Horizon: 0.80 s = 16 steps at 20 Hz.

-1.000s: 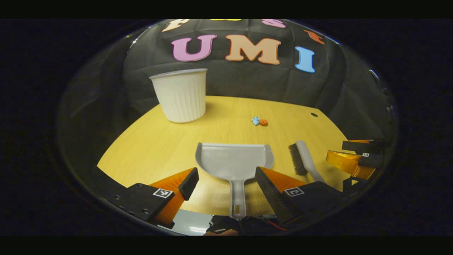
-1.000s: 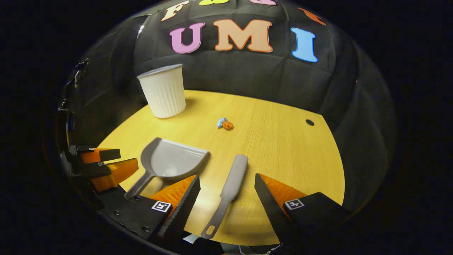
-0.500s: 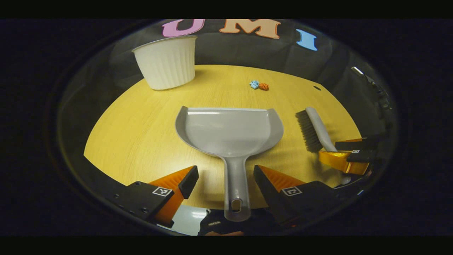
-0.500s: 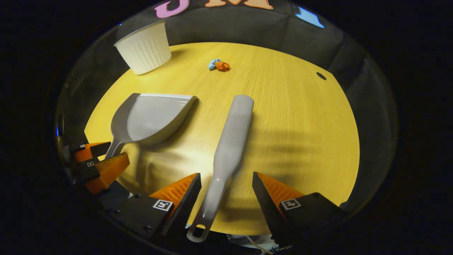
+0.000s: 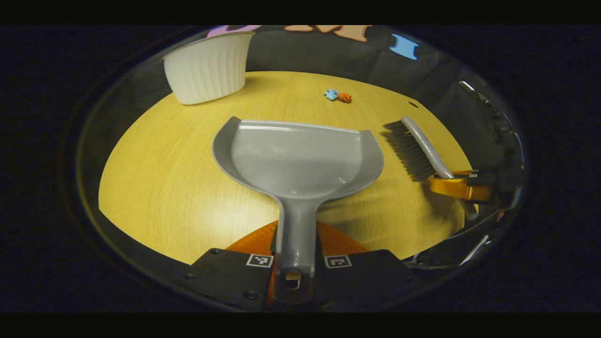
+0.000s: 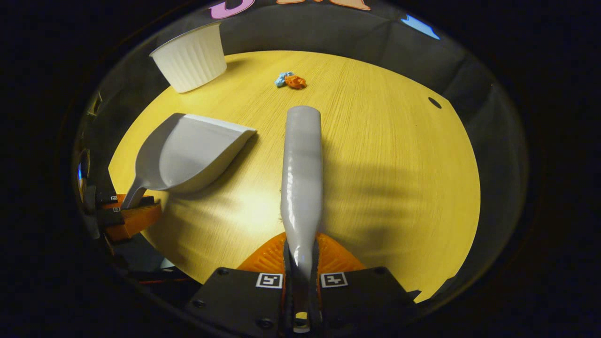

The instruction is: Pick up the small broom and dustpan from the desktop, sweep the trash into the dustpan with the broom, and then empty the trash into the garbage bin.

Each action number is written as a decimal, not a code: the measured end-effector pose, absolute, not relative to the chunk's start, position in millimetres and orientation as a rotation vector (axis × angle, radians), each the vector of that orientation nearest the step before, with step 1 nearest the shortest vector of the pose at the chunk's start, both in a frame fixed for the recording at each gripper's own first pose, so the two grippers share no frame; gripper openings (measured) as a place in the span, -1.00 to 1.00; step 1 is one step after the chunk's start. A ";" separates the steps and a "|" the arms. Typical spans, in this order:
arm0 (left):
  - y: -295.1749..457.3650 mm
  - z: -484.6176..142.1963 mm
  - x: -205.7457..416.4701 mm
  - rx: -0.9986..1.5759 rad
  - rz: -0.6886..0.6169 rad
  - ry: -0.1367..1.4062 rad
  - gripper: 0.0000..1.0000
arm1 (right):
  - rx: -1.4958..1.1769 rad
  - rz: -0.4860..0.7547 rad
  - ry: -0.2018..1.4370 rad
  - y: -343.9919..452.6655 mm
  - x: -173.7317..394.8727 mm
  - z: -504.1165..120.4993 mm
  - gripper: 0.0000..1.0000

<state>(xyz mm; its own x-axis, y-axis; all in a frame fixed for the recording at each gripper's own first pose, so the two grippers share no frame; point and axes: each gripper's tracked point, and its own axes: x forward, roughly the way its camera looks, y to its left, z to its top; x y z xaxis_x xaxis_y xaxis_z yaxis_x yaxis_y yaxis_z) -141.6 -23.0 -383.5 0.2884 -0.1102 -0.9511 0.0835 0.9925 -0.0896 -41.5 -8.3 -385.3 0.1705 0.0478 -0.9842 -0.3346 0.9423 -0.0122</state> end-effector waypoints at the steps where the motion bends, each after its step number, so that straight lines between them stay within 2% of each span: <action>1: -21.6 -381.5 -135.5 -0.011 -0.151 1.267 -0.50 | -0.238 0.265 1.364 -11.6 -30.9 -382.6 -0.70; 3: -10.3 -377.9 -125.0 0.027 -0.183 1.263 -0.46 | -0.234 0.235 1.334 -16.0 4.5 -377.7 -0.70; 4: -6.6 -376.7 -115.8 0.050 -0.207 1.257 -0.51 | -0.240 0.222 1.313 -17.9 29.3 -374.3 -0.70; 6: -1.3 -375.2 -89.0 0.103 -0.232 1.219 -0.44 | -0.268 0.207 1.273 -15.5 75.0 -367.4 -0.70; 7: -1.8 -373.9 -76.8 0.121 -0.254 1.204 -0.51 | -0.286 0.208 1.249 -10.4 95.3 -365.6 -0.70; 11: -5.9 -359.9 -55.7 0.121 -0.329 1.192 -0.51 | -0.431 0.246 1.238 12.4 155.7 -369.2 -0.71; 12: -6.6 -360.0 -51.0 0.124 -0.345 1.189 -0.51 | -0.484 0.255 1.248 20.3 168.2 -376.4 -0.77; 13: -7.0 -361.8 -47.5 0.132 -0.359 1.194 -0.47 | -0.531 0.271 1.259 20.1 178.8 -386.9 -0.70; 15: -9.8 -372.9 -41.8 0.140 -0.385 1.207 -0.51 | -0.619 0.307 1.297 26.1 196.0 -402.9 -0.71; 16: -11.2 -380.0 -39.9 0.138 -0.395 1.222 -0.47 | -0.668 0.327 1.311 28.8 202.0 -409.7 -0.77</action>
<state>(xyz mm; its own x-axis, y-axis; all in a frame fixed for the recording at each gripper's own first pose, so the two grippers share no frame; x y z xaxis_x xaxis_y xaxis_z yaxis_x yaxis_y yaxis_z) -39.9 -11.2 -380.0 0.2835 -0.2208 -0.9332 0.3670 0.9240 -0.1072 202.0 28.8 -409.7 0.2472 -0.1442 -0.9582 -0.5776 0.7720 -0.2652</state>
